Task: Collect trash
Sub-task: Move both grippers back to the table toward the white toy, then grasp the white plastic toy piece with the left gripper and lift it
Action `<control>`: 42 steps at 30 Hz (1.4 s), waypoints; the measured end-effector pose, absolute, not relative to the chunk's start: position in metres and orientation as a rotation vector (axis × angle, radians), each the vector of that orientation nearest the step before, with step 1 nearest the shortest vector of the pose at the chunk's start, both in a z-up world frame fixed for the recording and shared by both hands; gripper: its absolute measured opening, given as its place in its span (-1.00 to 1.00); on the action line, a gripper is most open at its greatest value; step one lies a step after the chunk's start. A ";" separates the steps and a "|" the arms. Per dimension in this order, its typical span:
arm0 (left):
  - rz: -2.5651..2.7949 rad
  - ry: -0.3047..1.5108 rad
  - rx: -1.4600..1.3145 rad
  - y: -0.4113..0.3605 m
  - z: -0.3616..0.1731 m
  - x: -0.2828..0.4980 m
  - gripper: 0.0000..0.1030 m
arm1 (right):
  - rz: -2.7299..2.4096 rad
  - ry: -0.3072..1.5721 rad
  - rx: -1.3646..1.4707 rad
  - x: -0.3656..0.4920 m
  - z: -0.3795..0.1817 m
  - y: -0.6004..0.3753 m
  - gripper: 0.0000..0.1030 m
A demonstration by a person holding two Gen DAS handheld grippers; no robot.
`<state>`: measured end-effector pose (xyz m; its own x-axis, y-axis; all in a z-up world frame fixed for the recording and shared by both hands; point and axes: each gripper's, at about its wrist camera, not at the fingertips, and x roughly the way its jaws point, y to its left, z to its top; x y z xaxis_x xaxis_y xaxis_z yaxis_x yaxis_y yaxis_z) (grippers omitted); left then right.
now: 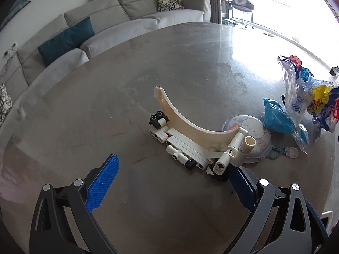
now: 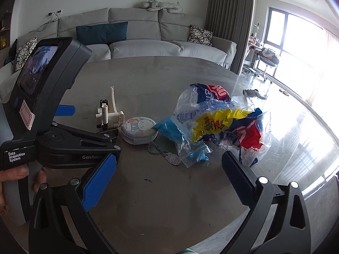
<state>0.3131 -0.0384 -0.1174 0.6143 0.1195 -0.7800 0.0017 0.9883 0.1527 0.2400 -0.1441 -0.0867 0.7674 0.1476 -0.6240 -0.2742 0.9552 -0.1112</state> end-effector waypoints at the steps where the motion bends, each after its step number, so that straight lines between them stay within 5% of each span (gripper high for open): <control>1: 0.069 0.908 0.145 -0.041 -0.118 0.312 0.91 | 0.230 0.657 -0.203 0.240 -0.087 -0.144 0.92; 7: 0.074 0.899 0.165 -0.045 -0.117 0.314 0.82 | 0.227 0.654 -0.195 0.245 -0.083 -0.144 0.92; 14: 0.036 0.902 0.178 -0.057 -0.112 0.298 -0.30 | 0.226 0.657 -0.203 0.242 -0.086 -0.141 0.92; 27: 0.017 0.862 0.148 -0.047 -0.103 0.284 -0.39 | 0.225 0.662 -0.204 0.242 -0.088 -0.139 0.92; 28: 0.023 0.853 0.146 -0.047 -0.100 0.282 -0.42 | 0.224 0.661 -0.208 0.242 -0.088 -0.138 0.92; 29: 0.023 0.845 0.148 -0.046 -0.097 0.280 -0.67 | 0.226 0.660 -0.210 0.241 -0.088 -0.137 0.92; 42: 0.004 0.830 0.148 -0.041 -0.084 0.267 -0.69 | 0.235 0.656 -0.210 0.241 -0.089 -0.130 0.92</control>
